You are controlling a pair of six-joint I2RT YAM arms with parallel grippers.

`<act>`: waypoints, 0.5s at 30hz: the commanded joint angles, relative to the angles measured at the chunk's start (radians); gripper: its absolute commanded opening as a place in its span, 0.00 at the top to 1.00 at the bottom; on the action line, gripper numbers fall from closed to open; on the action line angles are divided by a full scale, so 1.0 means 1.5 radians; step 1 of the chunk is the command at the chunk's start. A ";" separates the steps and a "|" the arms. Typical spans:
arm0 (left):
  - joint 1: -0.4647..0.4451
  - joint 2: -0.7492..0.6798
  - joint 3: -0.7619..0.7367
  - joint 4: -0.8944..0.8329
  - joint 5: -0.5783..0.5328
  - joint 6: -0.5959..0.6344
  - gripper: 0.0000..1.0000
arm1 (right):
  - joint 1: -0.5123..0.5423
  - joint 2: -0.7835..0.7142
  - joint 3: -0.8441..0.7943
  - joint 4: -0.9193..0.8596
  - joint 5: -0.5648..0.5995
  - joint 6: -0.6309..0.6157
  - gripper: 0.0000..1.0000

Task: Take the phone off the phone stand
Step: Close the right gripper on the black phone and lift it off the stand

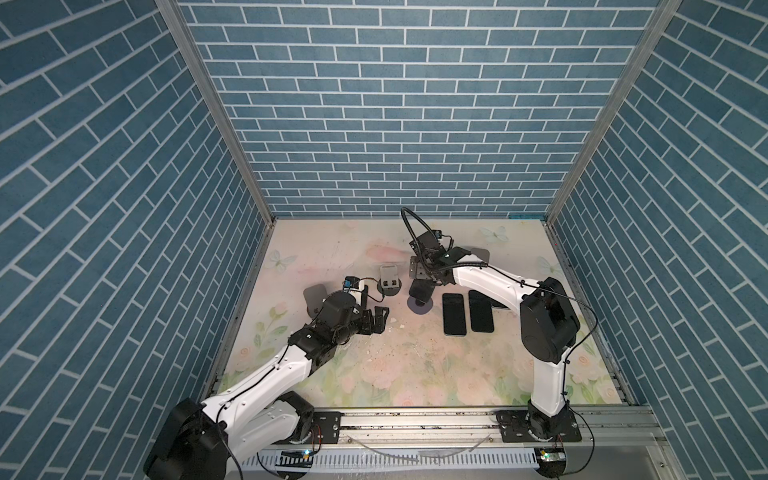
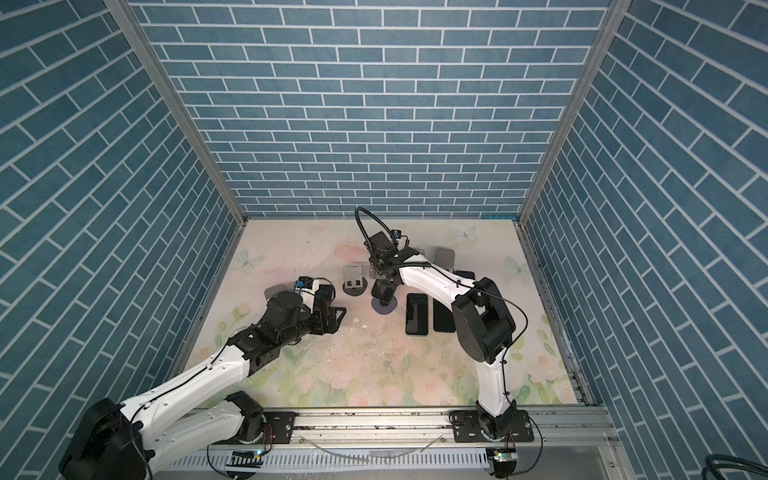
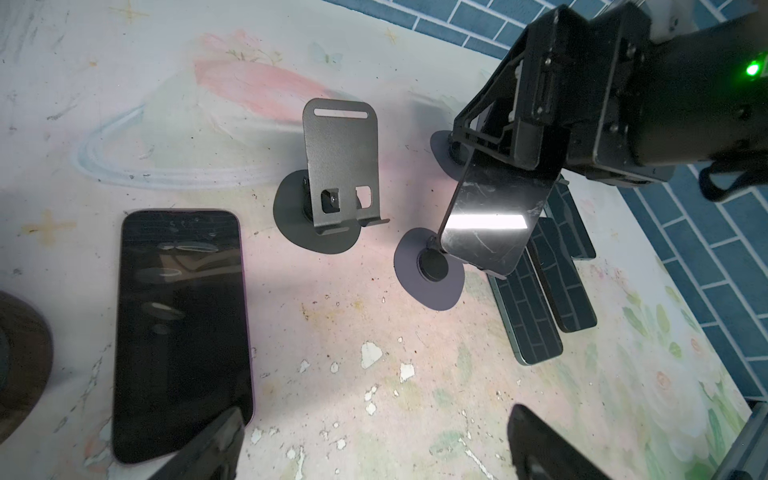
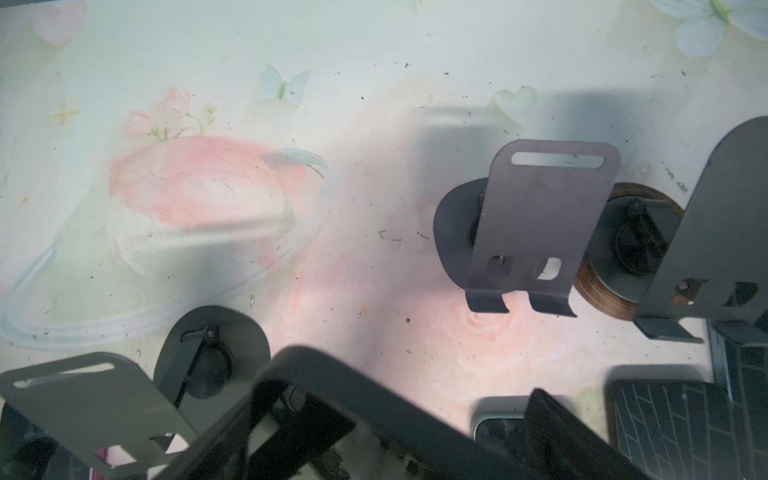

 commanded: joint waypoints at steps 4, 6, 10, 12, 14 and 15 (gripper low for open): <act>-0.001 0.011 -0.010 -0.007 -0.009 0.026 0.00 | 0.008 0.028 0.060 -0.054 0.018 0.026 0.01; -0.002 0.017 -0.011 -0.004 -0.008 0.027 0.00 | 0.011 0.040 0.082 -0.072 0.017 0.015 0.01; -0.001 0.026 -0.013 0.006 -0.005 0.024 0.00 | 0.015 0.063 0.118 -0.110 0.021 0.009 0.03; -0.001 0.029 -0.015 0.009 -0.003 0.023 0.00 | 0.015 0.069 0.123 -0.120 0.022 0.009 0.05; -0.002 0.030 -0.017 0.011 -0.002 0.022 0.00 | 0.015 0.073 0.123 -0.120 0.024 0.007 0.07; -0.001 0.031 -0.017 0.010 -0.002 0.022 0.00 | 0.015 0.074 0.124 -0.119 0.023 0.005 0.08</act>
